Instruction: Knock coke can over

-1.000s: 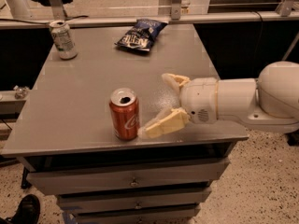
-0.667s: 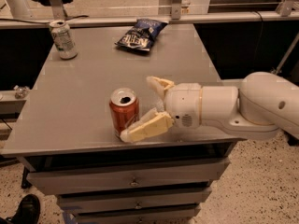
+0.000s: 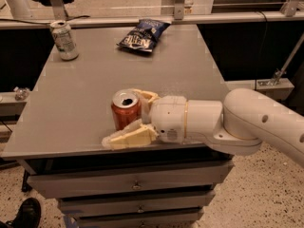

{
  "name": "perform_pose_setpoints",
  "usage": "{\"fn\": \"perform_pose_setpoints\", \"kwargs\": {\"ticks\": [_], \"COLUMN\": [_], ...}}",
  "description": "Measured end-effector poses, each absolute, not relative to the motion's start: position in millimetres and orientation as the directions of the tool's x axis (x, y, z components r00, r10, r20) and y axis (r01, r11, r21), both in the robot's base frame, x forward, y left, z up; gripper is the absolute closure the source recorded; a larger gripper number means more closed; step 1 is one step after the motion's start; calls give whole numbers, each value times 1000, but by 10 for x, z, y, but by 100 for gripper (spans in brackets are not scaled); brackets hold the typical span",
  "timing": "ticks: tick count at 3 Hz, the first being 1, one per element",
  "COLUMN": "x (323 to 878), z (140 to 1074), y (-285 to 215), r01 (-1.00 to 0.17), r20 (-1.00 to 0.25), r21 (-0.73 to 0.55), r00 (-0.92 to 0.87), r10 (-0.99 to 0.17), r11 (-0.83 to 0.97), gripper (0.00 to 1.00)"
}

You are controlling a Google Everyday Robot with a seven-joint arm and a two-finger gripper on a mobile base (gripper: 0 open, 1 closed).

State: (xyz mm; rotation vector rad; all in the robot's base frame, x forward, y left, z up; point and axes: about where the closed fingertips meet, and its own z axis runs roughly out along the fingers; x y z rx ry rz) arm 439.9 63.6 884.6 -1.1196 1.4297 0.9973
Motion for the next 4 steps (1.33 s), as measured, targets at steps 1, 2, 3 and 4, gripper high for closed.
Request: {"fn": "perform_pose_setpoints", "kwargs": {"ticks": [1,2,3,4], "x": [4414,4490,4691,5014], "z": [8796,8785,8889,9084], "y": [604,475,256,-33], "r01": [-972,-968,-963,-960], "r20": [-991,-988,-977,-948], "r21": [0,-26,-82,-153], "r00": [-32,-12,27,75], "r10": [-129,-153,-211,-310], "r11": [235,249,255,235], "gripper": [41,64,87,100]}}
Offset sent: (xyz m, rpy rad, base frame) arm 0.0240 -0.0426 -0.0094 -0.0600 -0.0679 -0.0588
